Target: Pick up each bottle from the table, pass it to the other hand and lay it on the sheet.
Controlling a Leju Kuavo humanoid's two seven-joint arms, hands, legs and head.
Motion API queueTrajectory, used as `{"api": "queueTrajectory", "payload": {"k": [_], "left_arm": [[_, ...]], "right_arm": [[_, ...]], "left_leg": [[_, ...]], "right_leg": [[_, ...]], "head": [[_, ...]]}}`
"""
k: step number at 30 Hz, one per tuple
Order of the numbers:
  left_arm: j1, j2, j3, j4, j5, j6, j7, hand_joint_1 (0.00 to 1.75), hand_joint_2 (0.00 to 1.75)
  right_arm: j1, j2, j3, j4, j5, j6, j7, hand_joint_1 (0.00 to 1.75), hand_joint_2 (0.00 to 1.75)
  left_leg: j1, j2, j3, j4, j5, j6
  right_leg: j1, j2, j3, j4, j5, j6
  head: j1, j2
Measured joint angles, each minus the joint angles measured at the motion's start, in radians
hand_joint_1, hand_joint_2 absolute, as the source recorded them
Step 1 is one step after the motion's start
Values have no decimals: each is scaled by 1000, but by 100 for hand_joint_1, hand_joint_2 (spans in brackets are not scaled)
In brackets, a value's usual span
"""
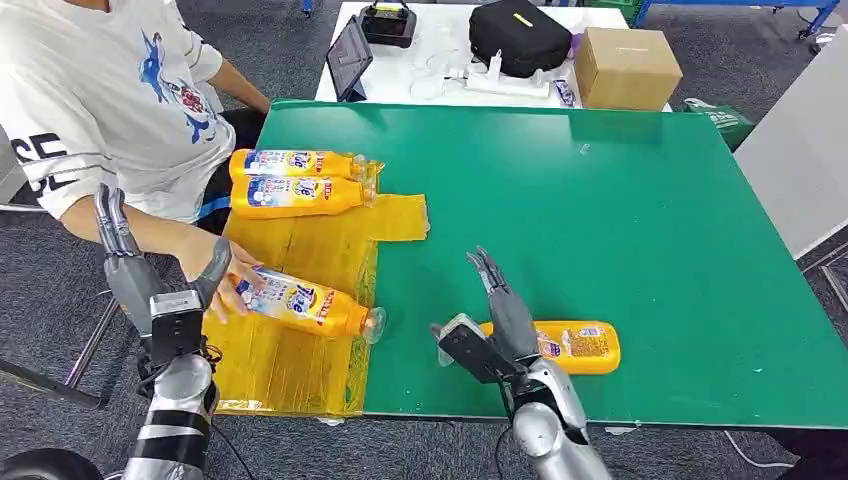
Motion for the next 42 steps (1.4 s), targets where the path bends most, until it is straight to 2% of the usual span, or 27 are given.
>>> {"api": "queueTrajectory", "payload": {"k": [2, 8, 13, 17, 30, 42], "left_arm": [[34, -5, -17, -9, 21, -55, 5, 0, 175], [97, -28, -58, -3, 27, -142, 15, 0, 175], [99, -43, -79, 27, 29, -182, 31, 0, 175], [95, -49, -105, 39, 17, -175, 27, 0, 175], [71, -52, -161, 61, 16, -142, 34, 0, 175], [48, -58, -201, 116, 40, -156, 37, 0, 175]], "right_arm": [[-11, -76, -2, -13, 0, 84, 39, 0, 175], [-19, -253, -11, -59, -21, 221, 94, 0, 175], [-37, -349, -3, -67, -150, 332, 100, 0, 175], [-60, -414, 7, -67, -206, 354, 100, 0, 175], [-63, -527, 68, -64, -324, 427, 105, 0, 175], [-97, -540, 169, -8, -297, 440, 116, 0, 175]], "left_leg": [[-1, -1, 0, 0, 0, 0], [-2, 0, -1, 0, -1, 2], [-2, 0, -1, 0, -1, 2], [-2, 0, 0, 0, -1, 2], [-2, 0, -1, 0, -1, 2], [-2, 1, 0, 0, -1, 2]], "right_leg": [[-1, 0, 0, 0, 0, 0], [-2, 0, 0, 0, 0, 1], [-2, 0, 0, 0, 0, 1], [-2, 0, 0, 0, 0, 1], [-2, 0, 0, 0, 0, 1], [-2, 0, 0, 0, 0, 1]], "head": [[0, 0], [0, 0], [0, 0], [0, 0], [0, 0], [0, 0]]}}
